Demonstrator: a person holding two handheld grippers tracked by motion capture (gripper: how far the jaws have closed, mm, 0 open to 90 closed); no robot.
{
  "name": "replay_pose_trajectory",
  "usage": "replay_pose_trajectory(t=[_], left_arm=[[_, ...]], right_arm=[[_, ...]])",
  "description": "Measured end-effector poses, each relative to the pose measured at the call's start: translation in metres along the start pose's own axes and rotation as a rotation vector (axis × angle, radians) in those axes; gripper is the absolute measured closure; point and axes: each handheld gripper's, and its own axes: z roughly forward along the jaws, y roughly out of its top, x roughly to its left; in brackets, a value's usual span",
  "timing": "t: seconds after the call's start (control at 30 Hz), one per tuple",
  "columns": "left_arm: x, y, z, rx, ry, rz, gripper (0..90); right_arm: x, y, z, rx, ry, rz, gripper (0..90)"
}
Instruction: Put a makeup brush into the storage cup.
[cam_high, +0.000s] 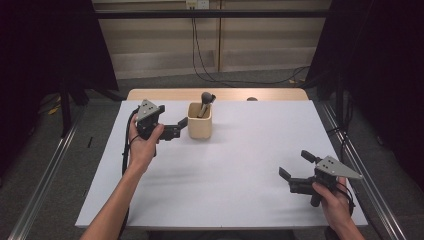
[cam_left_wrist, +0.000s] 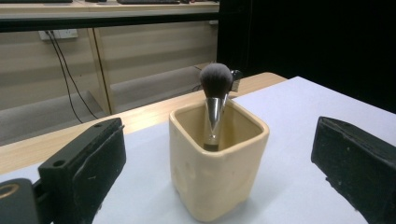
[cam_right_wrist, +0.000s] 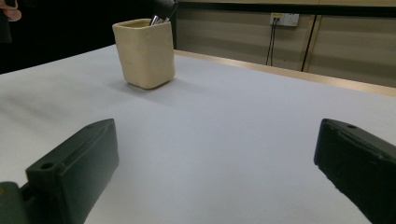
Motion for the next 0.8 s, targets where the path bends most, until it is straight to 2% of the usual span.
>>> replay_pose_trajectory(t=[0.07,0.2,0.33,0.6,0.73,0.8], left_arm=[[-0.001,-0.002,-0.004,-0.001,-0.005,-0.023,3.0],[-0.004,-0.005,-0.013,0.007,0.016,0.0,2.6],[-0.005,-0.008,-0.022,0.001,0.011,0.005,2.5],[0.0,-0.021,-0.038,0.021,0.016,-0.025,2.5],[0.001,-0.023,-0.049,0.02,0.028,-0.007,1.5],[0.003,-0.024,-0.055,0.012,0.025,-0.014,1.5]], right_arm=[[0.0,0.0,0.0,0.0,0.001,0.001,0.0],[0.001,0.0,0.0,0.0,0.0,0.005,0.0],[0.001,0.0,0.0,0.003,0.001,0.002,0.0],[0.001,0.0,0.0,0.004,0.002,0.001,0.0],[0.001,0.0,0.001,0.004,0.002,0.001,0.0],[0.001,0.0,0.001,0.003,0.003,0.0,0.0]])
